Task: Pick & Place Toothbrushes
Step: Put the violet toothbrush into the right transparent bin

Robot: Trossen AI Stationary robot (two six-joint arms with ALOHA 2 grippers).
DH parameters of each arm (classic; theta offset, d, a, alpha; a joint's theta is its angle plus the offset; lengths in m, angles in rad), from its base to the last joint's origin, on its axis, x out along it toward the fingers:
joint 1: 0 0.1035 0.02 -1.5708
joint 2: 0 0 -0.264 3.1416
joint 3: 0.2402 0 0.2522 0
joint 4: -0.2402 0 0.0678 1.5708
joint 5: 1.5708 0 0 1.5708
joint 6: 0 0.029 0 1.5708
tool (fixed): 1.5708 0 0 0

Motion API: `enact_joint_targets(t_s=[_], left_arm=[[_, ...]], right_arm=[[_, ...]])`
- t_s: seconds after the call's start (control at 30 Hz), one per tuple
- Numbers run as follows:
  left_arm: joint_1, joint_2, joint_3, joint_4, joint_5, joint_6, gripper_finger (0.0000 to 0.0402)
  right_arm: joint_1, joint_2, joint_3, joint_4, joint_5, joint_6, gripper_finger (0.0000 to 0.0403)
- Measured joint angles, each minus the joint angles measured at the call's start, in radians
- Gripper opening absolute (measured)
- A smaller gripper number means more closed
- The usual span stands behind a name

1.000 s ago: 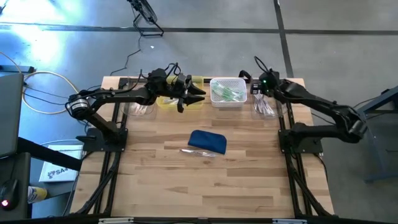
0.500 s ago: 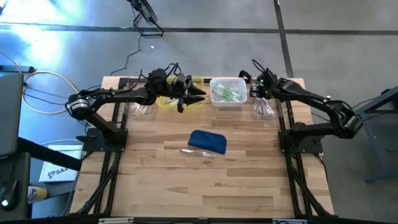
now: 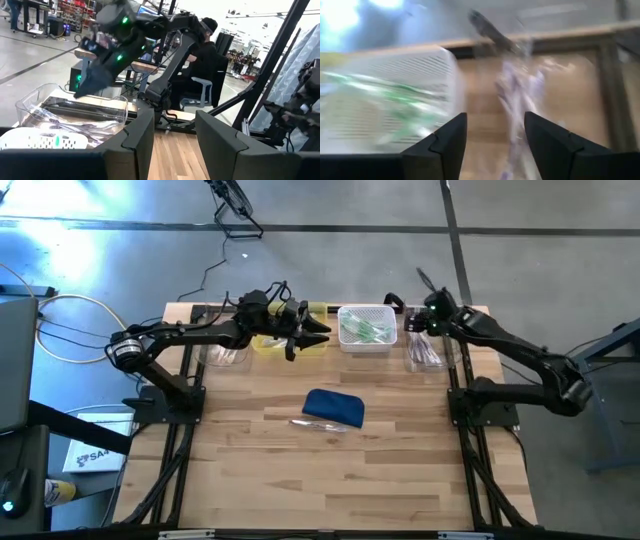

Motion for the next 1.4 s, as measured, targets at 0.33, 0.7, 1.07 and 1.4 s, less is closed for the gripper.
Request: enact_joint_targets(t_s=[0.33,0.7,1.07,1.4], left_arm=[[0.000,0.000,0.000,0.000,0.003,0.030,0.0141],[-0.017,0.000,0.000,-0.005,0.038,0.176,0.0141],[-0.188,0.000,0.016,-0.079,0.029,0.345,0.0141],[-0.328,0.000,0.328,-0.920,-0.187,0.603,0.0141]], right_arm=[[0.045,-0.188,0.000,0.340,-0.313,-0.110,0.0141],[0.180,-0.189,0.000,0.517,-0.643,-0.309,0.0109],[0.235,-0.189,0.000,0.518,-0.690,-0.309,0.0099],[0.245,-0.175,0.000,0.511,-0.688,-0.314,0.0097]])
